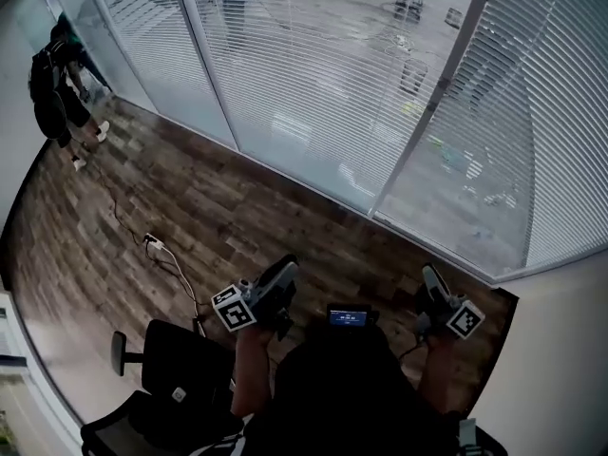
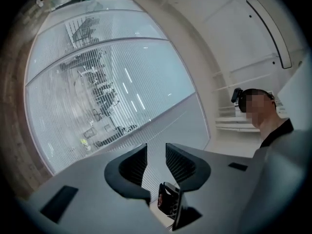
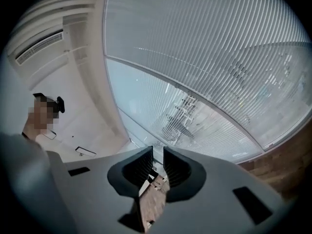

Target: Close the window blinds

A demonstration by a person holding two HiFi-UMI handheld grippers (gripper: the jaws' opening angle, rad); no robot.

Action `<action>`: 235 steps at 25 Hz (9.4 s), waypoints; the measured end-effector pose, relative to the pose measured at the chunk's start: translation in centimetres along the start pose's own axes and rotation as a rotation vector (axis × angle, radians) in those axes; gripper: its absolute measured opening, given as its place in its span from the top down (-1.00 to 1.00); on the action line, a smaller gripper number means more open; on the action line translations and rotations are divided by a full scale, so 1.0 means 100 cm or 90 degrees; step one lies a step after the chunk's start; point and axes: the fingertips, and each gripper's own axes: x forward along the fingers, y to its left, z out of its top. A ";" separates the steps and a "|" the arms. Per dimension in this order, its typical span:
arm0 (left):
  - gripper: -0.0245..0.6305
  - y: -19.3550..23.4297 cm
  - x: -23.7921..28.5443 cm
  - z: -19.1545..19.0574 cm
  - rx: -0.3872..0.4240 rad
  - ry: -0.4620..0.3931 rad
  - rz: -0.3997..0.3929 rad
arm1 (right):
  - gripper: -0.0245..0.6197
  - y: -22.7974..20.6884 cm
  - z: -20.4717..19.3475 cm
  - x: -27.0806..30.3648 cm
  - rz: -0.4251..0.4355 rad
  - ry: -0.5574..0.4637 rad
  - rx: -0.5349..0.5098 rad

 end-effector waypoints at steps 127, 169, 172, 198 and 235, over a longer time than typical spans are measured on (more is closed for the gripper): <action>0.76 0.373 0.318 0.365 -0.038 0.271 -0.134 | 0.52 -0.114 0.289 0.289 -0.970 0.025 -0.763; 0.76 0.380 0.299 0.350 -0.033 0.291 -0.144 | 0.52 -0.127 0.273 0.284 -0.944 -0.010 -0.744; 0.76 0.385 0.299 0.348 -0.028 0.292 -0.138 | 0.52 -0.130 0.272 0.284 -0.913 -0.054 -0.705; 0.76 0.385 0.303 0.342 -0.028 0.303 -0.148 | 0.53 -0.121 0.272 0.288 -0.963 0.024 -0.815; 0.76 0.378 0.306 0.329 -0.033 0.314 -0.150 | 0.53 -0.129 0.268 0.288 -1.130 0.388 -1.108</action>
